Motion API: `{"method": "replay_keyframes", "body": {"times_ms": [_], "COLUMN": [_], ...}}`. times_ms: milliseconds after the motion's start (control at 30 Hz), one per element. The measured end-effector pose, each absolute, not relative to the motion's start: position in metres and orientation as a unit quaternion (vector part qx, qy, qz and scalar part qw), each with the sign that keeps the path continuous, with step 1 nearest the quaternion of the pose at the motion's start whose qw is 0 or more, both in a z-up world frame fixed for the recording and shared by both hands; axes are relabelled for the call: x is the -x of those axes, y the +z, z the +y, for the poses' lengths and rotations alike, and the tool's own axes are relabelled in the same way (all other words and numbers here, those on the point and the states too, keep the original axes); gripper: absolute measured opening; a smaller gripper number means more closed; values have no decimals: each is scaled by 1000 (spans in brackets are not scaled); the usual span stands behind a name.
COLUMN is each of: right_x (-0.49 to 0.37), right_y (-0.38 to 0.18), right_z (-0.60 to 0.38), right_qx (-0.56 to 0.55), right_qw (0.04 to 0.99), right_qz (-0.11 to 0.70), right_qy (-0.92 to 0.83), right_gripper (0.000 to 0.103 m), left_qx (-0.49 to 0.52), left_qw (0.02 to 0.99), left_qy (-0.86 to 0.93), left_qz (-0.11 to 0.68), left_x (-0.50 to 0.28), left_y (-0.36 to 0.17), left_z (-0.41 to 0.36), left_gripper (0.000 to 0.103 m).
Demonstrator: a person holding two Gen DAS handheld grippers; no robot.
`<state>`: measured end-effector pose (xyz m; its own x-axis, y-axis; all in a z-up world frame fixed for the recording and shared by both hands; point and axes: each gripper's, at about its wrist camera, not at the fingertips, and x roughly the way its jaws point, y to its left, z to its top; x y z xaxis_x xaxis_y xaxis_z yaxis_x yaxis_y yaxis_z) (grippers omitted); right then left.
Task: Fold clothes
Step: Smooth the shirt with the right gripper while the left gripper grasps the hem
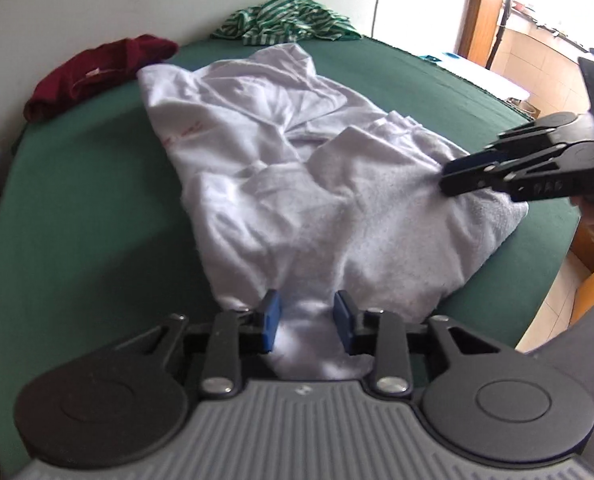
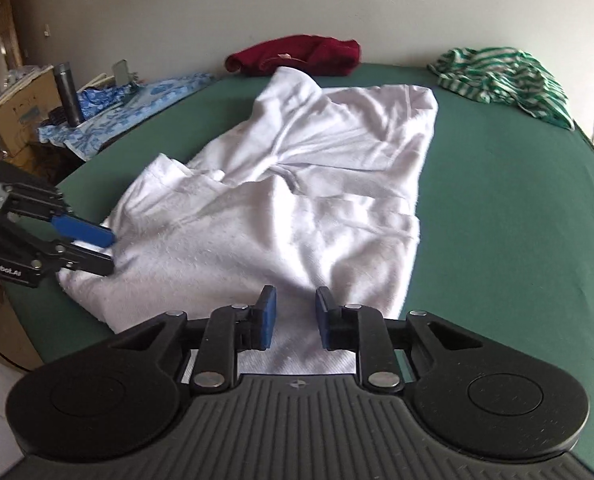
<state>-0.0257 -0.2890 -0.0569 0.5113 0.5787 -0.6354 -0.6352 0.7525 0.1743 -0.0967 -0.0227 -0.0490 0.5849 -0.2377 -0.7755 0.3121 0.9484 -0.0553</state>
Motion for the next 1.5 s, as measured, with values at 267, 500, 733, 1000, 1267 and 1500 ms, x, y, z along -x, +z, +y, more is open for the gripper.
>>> {"method": "replay_keyframes", "body": {"times_ms": [267,500,733,1000,1267,1500], "right_x": [61,65,54,-6,-8,2], "right_y": [-61,-63,-57,-67,-79,-84], "right_z": [-293,-301,-267,-259,-266,-264], "right_qx": [64,61,30,-2,25,52], "right_qw": [841,860,891,908,906,910], "right_qz": [385,404,350,338,338,312], "right_qy": [374,304,288,246,253,269], "right_gripper": [24,18,41,40,29,36], "left_qx": [-71,-106,-61,71,67,222], "left_qw": [875,864,887,905,923,886], "left_qy": [-225,-262,-251,-105,-85,-106], "left_qz": [423,416,382,407,369,393], "left_x": [113,120,99,30,38,27], "left_y": [-37,-44,-26,-52,-38,-68], "left_z": [-35,-27,-17,9,-7,36], "left_gripper": [40,41,51,49,18,5]}}
